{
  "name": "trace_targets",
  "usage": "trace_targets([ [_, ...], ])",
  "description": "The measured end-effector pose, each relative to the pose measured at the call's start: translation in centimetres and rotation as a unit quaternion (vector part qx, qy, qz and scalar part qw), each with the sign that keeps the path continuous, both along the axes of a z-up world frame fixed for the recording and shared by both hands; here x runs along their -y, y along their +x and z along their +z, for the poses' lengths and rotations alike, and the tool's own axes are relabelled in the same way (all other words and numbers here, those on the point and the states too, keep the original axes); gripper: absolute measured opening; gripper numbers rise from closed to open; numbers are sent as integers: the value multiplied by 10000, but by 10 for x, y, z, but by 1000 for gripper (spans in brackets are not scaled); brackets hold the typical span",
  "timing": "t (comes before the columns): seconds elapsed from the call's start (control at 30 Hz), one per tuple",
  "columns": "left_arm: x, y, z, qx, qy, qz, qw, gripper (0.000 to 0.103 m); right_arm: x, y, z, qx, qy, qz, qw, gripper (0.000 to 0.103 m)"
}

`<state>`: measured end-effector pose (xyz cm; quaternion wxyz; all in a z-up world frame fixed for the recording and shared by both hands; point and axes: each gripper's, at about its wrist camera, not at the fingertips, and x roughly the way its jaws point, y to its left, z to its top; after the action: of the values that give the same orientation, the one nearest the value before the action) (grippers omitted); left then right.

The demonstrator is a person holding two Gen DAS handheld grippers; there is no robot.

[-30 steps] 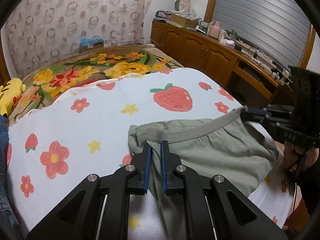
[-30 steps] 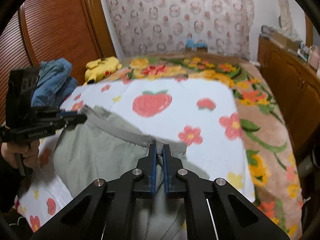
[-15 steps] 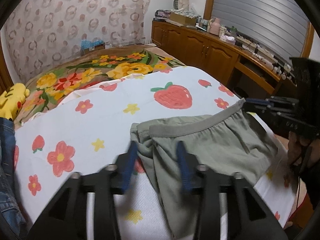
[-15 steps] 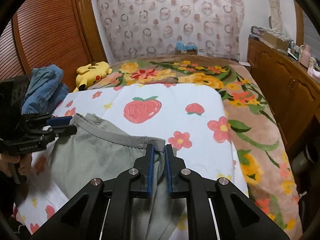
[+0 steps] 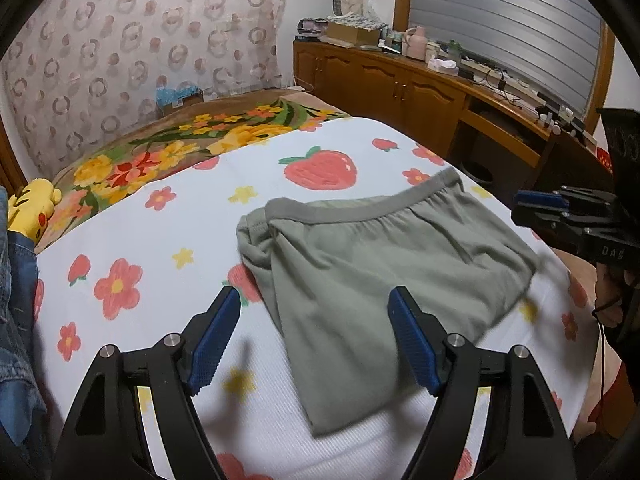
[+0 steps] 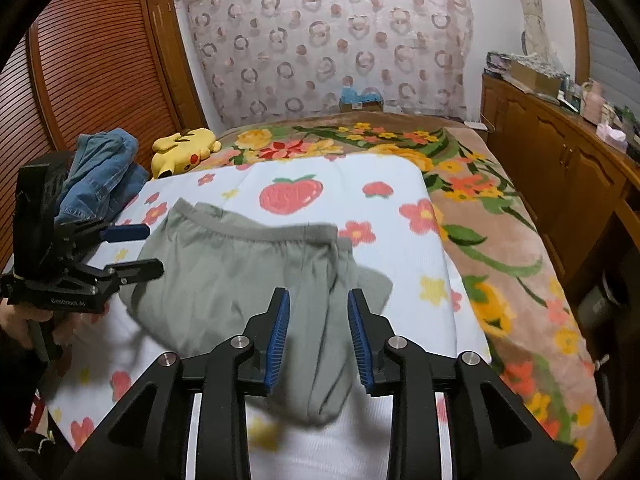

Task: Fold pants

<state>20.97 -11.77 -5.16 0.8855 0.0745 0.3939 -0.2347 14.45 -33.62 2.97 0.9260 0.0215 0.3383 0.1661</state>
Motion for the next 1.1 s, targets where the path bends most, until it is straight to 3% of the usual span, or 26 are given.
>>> trace_targets([
  [0.43, -5, -31, -5, -49, -80, -81, 9999, 77, 2, -39, -11, -244, -19, -7, 9997, 36],
  [0.8, -7, -29, -22, -290, 96, -31, 9995, 75, -1, -35, -12, -306, -132, 109, 9994, 35],
  [0.9, -6, -26, -24, -327, 165, -13, 9993, 75, -3, -35, -12, -307, -220, 208, 9991, 10],
  [0.97, -6, -24, -25, -352, 159, -6, 9993, 75, 0, -37, -10, -257, -251, 243, 9991, 5],
  [1.1, -8, -23, -25, -388, 108, -9, 9992, 75, 4, -43, -4, -217, -425, 272, 9985, 3],
])
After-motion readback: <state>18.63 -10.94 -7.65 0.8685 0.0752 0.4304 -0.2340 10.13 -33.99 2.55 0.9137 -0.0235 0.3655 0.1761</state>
